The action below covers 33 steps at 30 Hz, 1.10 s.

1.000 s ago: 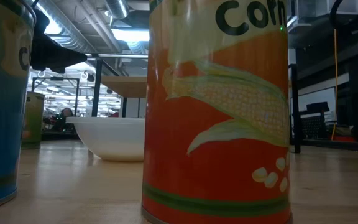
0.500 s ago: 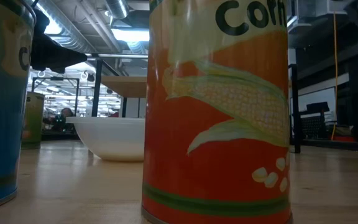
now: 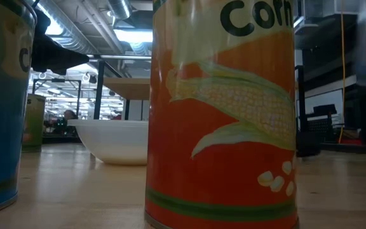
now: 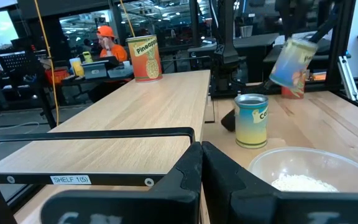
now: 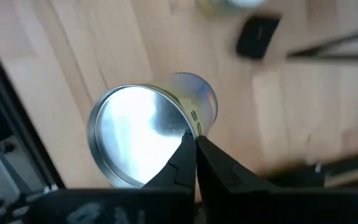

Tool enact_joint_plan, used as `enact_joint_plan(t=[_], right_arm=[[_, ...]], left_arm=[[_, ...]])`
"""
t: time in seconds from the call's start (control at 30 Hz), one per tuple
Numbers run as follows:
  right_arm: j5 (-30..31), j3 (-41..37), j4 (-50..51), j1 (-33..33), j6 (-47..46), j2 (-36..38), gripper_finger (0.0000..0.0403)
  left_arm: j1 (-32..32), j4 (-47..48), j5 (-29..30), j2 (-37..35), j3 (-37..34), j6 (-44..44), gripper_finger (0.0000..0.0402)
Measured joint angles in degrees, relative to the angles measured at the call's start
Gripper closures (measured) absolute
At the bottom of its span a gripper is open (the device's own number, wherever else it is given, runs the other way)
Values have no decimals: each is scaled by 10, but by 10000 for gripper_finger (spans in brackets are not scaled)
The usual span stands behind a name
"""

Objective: Pick and place cans onto a shelf
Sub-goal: Put the canned peaches on the shelf

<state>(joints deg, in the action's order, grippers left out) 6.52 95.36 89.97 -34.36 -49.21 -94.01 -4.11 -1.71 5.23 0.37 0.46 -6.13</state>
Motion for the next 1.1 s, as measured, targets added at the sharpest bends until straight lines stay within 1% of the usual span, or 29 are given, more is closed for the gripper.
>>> enact_joint_plan(t=[0.17, 0.4, 0.57, 0.77, 0.87, 0.97, 1.1], right_arm=[[14, 49, 0, 28, 47, 0, 394], [14, 75, 1, 63, 139, 0, 394], [14, 111, 1, 107, 227, 0, 394], [14, 183, 0, 172, 352, 0, 394], [-10, 223, 0, 212, 416, 0, 394], [-40, 256, 0, 259, 455, 0, 393], [-94, 272, 0, 333, 496, 0, 393]], left_arm=[[0, 0, 0, 0, 0, 0, 401], [0, 0, 0, 0, 0, 0, 401], [0, 0, 0, 0, 0, 0, 401], [0, 0, 0, 0, 0, 0, 401], [0, 0, 0, 0, 0, 0, 401], [0, 0, 0, 0, 0, 0, 401], [0, 0, 0, 0, 0, 0, 401]])
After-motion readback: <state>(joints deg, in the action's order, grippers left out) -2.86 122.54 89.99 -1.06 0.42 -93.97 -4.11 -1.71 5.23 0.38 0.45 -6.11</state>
